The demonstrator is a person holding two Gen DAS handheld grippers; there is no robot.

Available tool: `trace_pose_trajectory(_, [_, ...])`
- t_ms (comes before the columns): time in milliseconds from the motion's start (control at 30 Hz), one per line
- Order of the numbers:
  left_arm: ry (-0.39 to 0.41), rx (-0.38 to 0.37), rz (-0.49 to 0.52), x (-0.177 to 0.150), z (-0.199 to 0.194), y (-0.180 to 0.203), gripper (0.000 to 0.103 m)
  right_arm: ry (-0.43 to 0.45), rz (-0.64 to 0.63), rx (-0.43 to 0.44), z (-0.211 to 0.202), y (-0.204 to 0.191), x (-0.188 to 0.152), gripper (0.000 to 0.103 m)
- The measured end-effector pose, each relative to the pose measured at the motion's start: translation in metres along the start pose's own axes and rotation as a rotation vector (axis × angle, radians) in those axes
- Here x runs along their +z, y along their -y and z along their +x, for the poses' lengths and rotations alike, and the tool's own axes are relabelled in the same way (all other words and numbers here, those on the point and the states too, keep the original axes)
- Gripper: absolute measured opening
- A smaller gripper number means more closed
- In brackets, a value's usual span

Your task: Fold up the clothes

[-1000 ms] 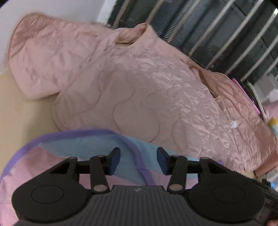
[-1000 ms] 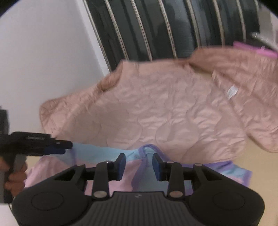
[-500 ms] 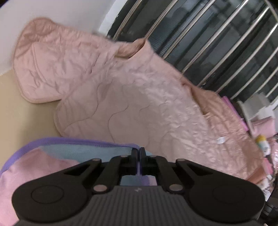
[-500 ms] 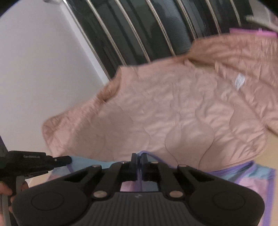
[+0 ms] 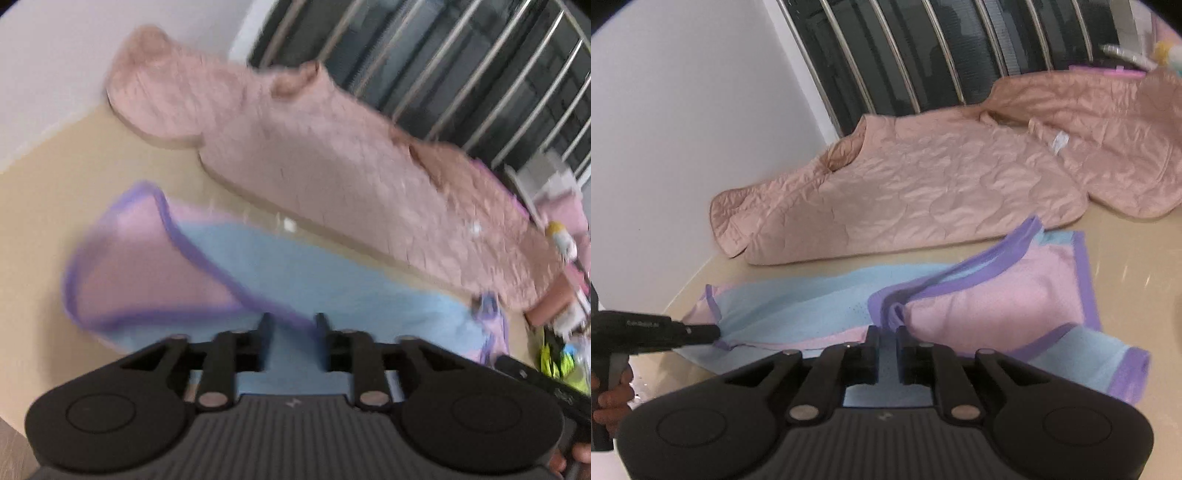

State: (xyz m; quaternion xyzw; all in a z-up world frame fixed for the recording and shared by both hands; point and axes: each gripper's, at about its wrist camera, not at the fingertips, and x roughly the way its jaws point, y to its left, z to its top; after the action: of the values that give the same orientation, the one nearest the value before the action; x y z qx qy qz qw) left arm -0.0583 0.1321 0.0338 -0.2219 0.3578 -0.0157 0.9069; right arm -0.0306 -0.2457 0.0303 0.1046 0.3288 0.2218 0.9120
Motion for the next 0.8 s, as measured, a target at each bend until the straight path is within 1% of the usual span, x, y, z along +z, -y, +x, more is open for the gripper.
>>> trace_pose_trajectory(33, [0.022, 0.018, -0.010, 0.006, -0.002, -0.004, 0.045, 0.024, 0.000, -0.009, -0.004, 0.002, 0.004, 0.020])
trace_pose_trajectory(67, [0.036, 0.044, -0.020, 0.014, -0.002, -0.008, 0.045, 0.048, 0.013, -0.033, -0.006, 0.006, 0.011, 0.029])
trace_pose_trajectory(100, [0.045, 0.067, -0.031, 0.020, 0.000, -0.013, 0.045, 0.062, 0.031, -0.062, -0.007, 0.011, 0.017, 0.032])
trace_pose_trajectory(167, [0.045, 0.105, -0.041, 0.033, 0.007, -0.022, 0.045, 0.076, 0.091, -0.143, -0.001, 0.031, 0.031, 0.033])
trace_pose_trajectory(267, [-0.003, 0.178, -0.057, 0.047, 0.026, -0.037, 0.045, 0.065, 0.135, -0.235, 0.011, 0.052, 0.048, 0.034])
trace_pose_trajectory(300, [-0.013, 0.194, -0.064, 0.050, 0.031, -0.041, 0.042, 0.069, 0.137, -0.251, 0.012, 0.056, 0.052, 0.033])
trace_pose_trajectory(367, [-0.007, 0.182, -0.078, 0.054, 0.033, -0.046, 0.042, 0.077, 0.143, -0.273, 0.014, 0.063, 0.059, 0.033])
trace_pose_trajectory(400, [-0.005, 0.174, -0.084, 0.055, 0.035, -0.048, 0.035, 0.081, 0.147, -0.273, 0.014, 0.064, 0.060, 0.033])
trace_pose_trajectory(433, [-0.005, 0.155, -0.089, 0.056, 0.036, -0.050, 0.010, 0.086, 0.150, -0.273, 0.014, 0.065, 0.061, 0.034])
trace_pose_trajectory(467, [-0.004, 0.135, -0.096, 0.057, 0.037, -0.051, 0.000, 0.086, 0.152, -0.271, 0.015, 0.066, 0.062, 0.033])
trace_pose_trajectory(533, [0.008, 0.082, -0.135, 0.058, 0.039, -0.056, 0.001, 0.082, 0.152, -0.271, 0.018, 0.068, 0.060, 0.034])
trace_pose_trajectory(567, [0.023, 0.069, -0.149, 0.059, 0.038, -0.058, 0.001, 0.080, 0.153, -0.272, 0.019, 0.069, 0.060, 0.033])
trace_pose_trajectory(667, [0.140, 0.009, -0.211, 0.063, 0.031, -0.066, 0.001, 0.079, 0.155, -0.283, 0.023, 0.069, 0.059, 0.033])
trace_pose_trajectory(733, [0.176, 0.010, -0.253, 0.064, 0.032, -0.073, 0.003, 0.084, 0.152, -0.284, 0.024, 0.069, 0.060, 0.033])
trace_pose_trajectory(767, [0.154, 0.044, -0.263, 0.065, 0.035, -0.075, 0.005, 0.082, 0.150, -0.290, 0.025, 0.069, 0.061, 0.033])
trace_pose_trajectory(800, [0.138, 0.058, -0.271, 0.064, 0.035, -0.077, 0.013, 0.080, 0.147, -0.296, 0.026, 0.069, 0.062, 0.033])
